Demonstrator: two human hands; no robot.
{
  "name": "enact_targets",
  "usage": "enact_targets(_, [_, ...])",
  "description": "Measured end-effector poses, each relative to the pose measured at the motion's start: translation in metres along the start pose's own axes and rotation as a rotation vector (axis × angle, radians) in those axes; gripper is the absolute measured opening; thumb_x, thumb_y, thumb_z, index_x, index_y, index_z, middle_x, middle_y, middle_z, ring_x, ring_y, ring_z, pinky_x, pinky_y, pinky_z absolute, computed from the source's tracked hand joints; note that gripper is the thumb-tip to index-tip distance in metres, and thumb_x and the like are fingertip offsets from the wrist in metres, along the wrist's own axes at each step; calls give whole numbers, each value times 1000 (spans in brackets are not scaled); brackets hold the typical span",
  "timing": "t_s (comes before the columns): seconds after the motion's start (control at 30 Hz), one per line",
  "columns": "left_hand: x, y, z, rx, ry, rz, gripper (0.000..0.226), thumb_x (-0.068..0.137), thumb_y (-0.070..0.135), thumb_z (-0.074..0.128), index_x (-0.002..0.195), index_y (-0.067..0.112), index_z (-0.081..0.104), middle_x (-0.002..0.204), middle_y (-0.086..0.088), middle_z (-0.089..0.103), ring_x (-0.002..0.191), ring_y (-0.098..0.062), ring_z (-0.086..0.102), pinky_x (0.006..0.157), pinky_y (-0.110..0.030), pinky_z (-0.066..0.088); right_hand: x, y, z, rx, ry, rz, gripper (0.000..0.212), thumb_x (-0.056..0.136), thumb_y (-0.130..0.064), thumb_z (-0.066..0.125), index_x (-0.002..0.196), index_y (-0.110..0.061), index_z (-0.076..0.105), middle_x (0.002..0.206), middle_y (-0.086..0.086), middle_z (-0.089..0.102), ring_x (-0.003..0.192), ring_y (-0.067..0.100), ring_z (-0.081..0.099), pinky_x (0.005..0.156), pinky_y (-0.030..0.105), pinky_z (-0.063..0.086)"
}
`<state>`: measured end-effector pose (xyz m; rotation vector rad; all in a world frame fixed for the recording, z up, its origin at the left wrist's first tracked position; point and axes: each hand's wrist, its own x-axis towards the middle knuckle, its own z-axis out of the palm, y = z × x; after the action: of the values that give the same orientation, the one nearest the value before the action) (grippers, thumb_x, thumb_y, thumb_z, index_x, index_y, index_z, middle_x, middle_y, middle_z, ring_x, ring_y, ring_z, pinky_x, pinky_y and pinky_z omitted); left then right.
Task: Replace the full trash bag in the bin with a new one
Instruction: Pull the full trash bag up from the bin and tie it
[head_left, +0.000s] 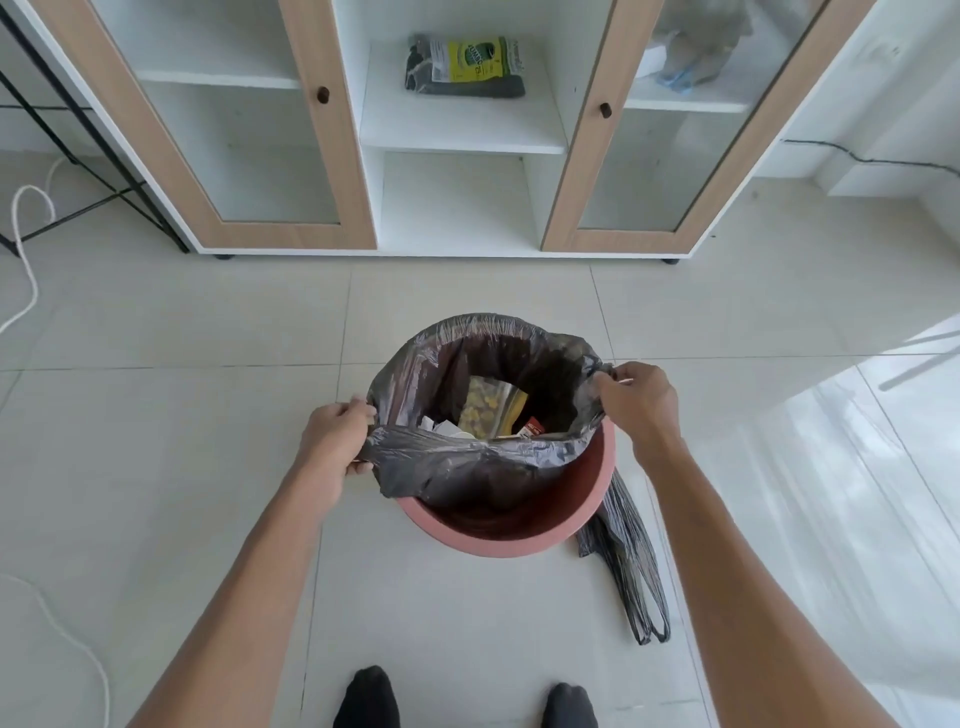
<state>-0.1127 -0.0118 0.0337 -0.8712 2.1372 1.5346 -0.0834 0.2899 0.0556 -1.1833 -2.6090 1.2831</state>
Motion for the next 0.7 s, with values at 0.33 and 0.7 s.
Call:
enact_targets(0.33, [8, 15, -3, -231, 43, 126, 19, 94, 11, 53, 85, 20, 67, 93, 2, 73, 85, -18, 64, 78, -34, 53, 21, -9, -9, 381, 10, 14, 19, 88, -13, 60, 73, -18, 70, 86, 12, 73, 80, 22, 69, 64, 30, 57])
enact_targets(0.7, [1, 33, -12, -370, -33, 154, 32, 84, -1, 39, 79, 17, 65, 52, 6, 60, 53, -14, 53, 50, -18, 46, 2, -35, -27, 501, 30, 5, 21, 81, -1, 54, 67, -15, 60, 68, 5, 58, 64, 15, 53, 69, 32, 55])
